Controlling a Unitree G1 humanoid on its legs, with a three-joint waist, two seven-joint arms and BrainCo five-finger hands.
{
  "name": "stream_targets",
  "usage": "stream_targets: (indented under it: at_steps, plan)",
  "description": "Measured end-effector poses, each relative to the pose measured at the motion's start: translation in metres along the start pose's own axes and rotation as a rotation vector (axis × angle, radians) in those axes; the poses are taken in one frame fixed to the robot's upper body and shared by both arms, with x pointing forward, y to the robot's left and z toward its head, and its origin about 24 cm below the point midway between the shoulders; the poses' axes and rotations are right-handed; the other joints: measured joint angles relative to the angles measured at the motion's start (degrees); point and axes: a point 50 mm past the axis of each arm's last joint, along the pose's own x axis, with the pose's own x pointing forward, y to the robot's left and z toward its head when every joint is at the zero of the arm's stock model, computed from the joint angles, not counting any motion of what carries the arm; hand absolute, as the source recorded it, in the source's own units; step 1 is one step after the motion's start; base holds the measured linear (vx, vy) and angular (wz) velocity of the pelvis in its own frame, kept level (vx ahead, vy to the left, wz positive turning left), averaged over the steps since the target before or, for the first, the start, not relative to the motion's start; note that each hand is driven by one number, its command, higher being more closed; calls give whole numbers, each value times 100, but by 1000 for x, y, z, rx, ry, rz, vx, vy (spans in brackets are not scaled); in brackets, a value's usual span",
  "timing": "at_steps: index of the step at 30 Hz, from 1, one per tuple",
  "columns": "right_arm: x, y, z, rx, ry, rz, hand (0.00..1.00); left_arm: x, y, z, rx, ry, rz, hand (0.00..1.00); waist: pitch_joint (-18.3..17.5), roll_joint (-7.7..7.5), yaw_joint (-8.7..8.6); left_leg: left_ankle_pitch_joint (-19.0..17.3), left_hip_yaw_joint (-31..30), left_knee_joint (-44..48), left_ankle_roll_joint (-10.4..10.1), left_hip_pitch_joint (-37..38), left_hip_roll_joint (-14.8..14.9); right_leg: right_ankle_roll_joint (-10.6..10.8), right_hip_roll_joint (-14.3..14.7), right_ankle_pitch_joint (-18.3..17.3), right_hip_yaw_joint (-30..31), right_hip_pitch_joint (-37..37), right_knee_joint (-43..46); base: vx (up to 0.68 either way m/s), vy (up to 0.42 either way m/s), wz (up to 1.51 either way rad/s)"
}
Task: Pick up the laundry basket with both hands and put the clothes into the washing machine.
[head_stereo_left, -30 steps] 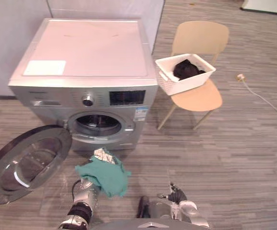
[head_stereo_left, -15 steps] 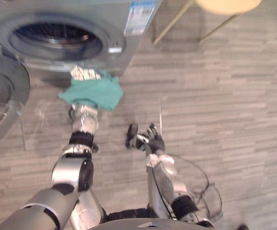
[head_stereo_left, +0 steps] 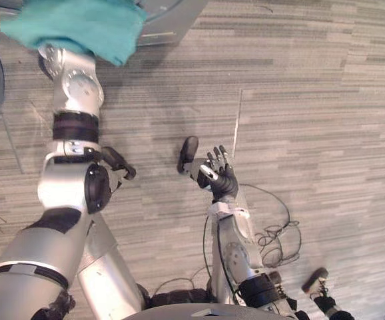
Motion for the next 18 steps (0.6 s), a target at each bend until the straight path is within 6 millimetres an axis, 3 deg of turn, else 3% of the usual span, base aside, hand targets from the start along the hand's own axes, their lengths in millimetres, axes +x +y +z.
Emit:
stream_targets:
  at_steps: [8, 10, 13, 14, 15, 18]
  plan:
    - [-2, -5, 14, 37, -62, -16, 0, 14, -82, 74, 98, -158, -231, 100, 0, 1, 84, 69, 122, -222, 45, -216, 8, 51, 92, 225, -24, -188, -385, -6, 29, -5]
    - [-2, -5, 16, 35, -68, -17, 0, 7, -126, 107, 145, -242, -351, 100, 1, 2, 78, 205, 206, -455, 64, -269, -42, 53, 103, 352, -100, -193, -650, 12, 61, 6]
    - [-4, -12, 26, 38, -103, -30, 0, 1, -144, 113, 276, -289, -420, 100, 2, 4, 118, 429, 425, -844, 152, -321, -141, 58, 105, 545, -202, -231, -1024, 20, 71, 16]
    - [-3, -19, 33, 33, -125, -45, 0, -5, -160, 120, 348, -329, -461, 0, 2, 4, 151, 482, 514, -982, 186, -321, -174, 59, 106, 622, -232, -234, -1171, 26, 67, 11]
    - [-3, -22, 37, 34, -138, -54, 0, -7, -165, 123, 425, -368, -469, 0, 2, 4, 160, 492, 533, -1022, 187, -322, -184, 64, 115, 670, -241, -231, -1238, 27, 75, -6]
    - [-6, -27, 61, 74, -233, -51, 0, -8, -167, 123, 935, -584, -419, 0, 2, 3, 161, 491, 632, -1106, 189, -320, -170, 112, 192, 870, -237, -187, -1555, 22, 70, -19]
